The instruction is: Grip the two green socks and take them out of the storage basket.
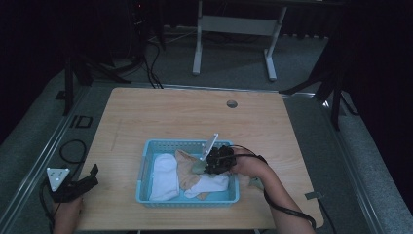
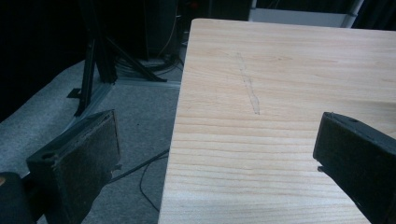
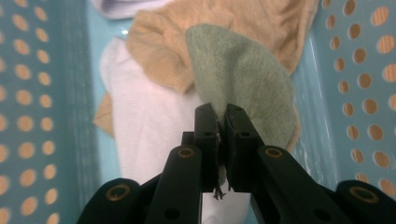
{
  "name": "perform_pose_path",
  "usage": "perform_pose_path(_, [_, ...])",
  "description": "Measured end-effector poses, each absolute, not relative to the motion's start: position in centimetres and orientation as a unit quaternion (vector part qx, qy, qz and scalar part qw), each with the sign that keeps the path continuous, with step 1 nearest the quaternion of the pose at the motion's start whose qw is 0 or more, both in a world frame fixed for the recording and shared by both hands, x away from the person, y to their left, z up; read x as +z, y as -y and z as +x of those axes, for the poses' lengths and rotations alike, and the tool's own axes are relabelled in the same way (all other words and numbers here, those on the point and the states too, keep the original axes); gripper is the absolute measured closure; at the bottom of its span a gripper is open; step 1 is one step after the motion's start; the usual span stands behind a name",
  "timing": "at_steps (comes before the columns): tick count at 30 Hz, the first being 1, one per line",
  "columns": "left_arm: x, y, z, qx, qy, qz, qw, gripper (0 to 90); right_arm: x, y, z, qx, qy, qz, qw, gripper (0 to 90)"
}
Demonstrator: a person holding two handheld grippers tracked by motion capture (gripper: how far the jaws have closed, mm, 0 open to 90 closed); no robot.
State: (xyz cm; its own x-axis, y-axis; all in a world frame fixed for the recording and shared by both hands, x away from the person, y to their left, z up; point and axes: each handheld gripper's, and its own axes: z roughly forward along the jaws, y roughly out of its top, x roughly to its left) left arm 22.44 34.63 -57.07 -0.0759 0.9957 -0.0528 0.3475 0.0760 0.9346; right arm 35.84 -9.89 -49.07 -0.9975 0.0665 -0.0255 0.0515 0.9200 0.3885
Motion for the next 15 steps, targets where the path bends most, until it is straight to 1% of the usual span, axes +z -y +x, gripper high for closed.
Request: perform_pose_path(15, [-57.1, -34.6, 22.5, 0.402, -0.613, 0.547, 0.403, 0.3, -45.4, 10.6, 35.1, 0.23, -0.972, 0.01, 0.035, 85.4])
